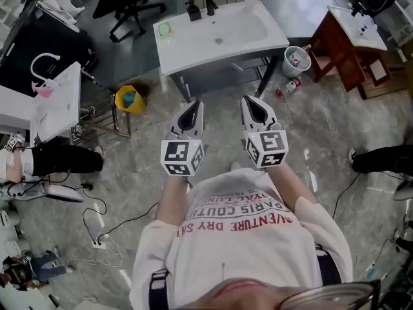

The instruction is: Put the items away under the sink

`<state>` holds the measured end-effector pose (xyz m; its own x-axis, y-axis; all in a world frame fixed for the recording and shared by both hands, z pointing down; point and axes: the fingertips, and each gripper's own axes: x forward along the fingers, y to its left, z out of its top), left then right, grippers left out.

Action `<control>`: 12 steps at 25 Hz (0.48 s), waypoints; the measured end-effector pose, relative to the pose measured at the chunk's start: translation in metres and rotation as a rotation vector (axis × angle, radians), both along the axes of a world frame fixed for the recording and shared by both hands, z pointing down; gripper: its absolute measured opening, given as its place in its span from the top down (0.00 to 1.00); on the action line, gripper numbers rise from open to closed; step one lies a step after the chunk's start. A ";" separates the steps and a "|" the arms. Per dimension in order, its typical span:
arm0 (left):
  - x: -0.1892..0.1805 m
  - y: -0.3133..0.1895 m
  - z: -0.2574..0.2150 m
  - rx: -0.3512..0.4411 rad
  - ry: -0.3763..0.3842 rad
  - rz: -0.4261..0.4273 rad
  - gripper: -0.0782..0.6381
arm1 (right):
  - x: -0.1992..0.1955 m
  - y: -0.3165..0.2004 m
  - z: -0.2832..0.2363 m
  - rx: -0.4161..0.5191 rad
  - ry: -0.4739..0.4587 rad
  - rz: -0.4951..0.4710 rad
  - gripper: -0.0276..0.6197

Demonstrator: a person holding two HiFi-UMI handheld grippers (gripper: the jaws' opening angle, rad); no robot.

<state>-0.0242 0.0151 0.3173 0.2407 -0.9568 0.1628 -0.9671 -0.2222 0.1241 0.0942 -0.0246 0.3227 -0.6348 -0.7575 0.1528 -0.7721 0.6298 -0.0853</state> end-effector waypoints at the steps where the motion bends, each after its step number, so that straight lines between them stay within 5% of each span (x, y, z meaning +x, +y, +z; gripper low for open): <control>1: 0.005 -0.012 0.001 -0.002 0.002 -0.010 0.85 | 0.005 -0.014 0.001 -0.001 0.004 -0.010 0.92; 12: 0.012 -0.111 0.013 -0.036 -0.035 -0.014 0.85 | 0.011 -0.115 0.023 -0.050 0.000 -0.037 0.92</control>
<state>-0.0121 -0.0961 0.3306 0.2206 -0.9535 0.2054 -0.9740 -0.2043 0.0980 0.1055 -0.1397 0.3457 -0.6619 -0.7250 0.1903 -0.7486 0.6526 -0.1172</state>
